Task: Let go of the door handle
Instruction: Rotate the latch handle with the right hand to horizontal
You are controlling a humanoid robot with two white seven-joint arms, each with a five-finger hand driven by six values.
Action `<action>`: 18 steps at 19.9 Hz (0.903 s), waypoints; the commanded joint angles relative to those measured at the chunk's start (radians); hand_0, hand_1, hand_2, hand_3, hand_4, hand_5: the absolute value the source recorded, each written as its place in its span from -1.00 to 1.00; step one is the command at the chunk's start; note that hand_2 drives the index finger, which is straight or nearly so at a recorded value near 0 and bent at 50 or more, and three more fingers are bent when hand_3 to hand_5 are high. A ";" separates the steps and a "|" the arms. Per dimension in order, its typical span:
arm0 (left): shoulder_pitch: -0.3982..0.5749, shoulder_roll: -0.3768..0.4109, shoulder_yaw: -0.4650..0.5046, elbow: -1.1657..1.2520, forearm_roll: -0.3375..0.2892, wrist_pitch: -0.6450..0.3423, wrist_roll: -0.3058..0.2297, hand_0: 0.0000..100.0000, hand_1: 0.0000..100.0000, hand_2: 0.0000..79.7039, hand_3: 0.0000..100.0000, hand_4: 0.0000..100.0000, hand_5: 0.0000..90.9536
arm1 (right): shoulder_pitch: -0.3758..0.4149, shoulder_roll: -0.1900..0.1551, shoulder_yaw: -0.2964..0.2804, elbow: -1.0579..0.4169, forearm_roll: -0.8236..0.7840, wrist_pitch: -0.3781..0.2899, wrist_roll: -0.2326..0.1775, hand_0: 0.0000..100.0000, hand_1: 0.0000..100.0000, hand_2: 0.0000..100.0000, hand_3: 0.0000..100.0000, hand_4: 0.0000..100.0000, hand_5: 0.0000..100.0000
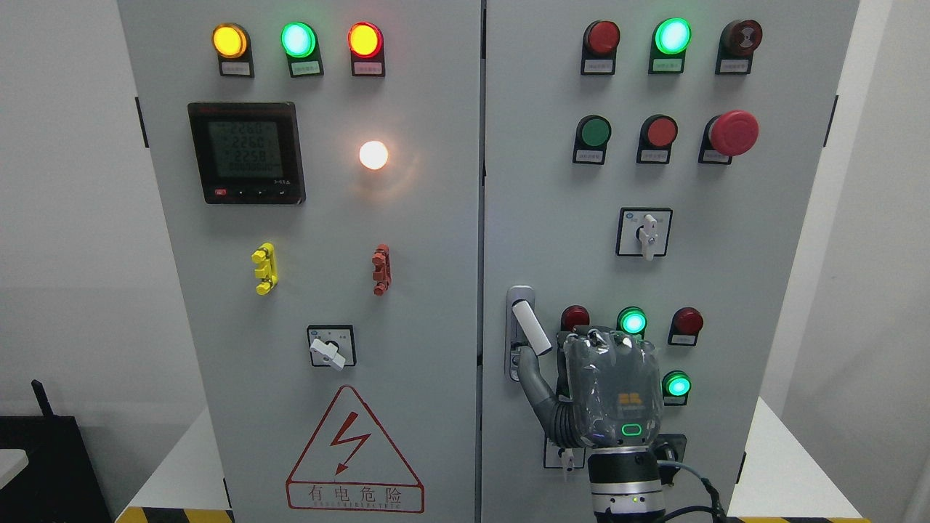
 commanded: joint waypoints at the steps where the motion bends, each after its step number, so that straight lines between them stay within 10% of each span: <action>1: -0.015 0.000 0.032 0.023 -0.029 0.001 0.000 -0.76 -0.22 -1.00 -1.00 -1.00 -1.00 | 0.000 -0.001 -0.015 -0.001 0.000 -0.001 0.003 0.08 -0.20 1.00 1.00 1.00 0.95; 18: -0.015 0.000 0.032 0.023 -0.029 0.001 0.001 -0.76 -0.22 -1.00 -1.00 -1.00 -1.00 | 0.000 -0.002 -0.023 -0.024 -0.002 0.004 0.003 0.08 -0.18 1.00 1.00 1.00 0.95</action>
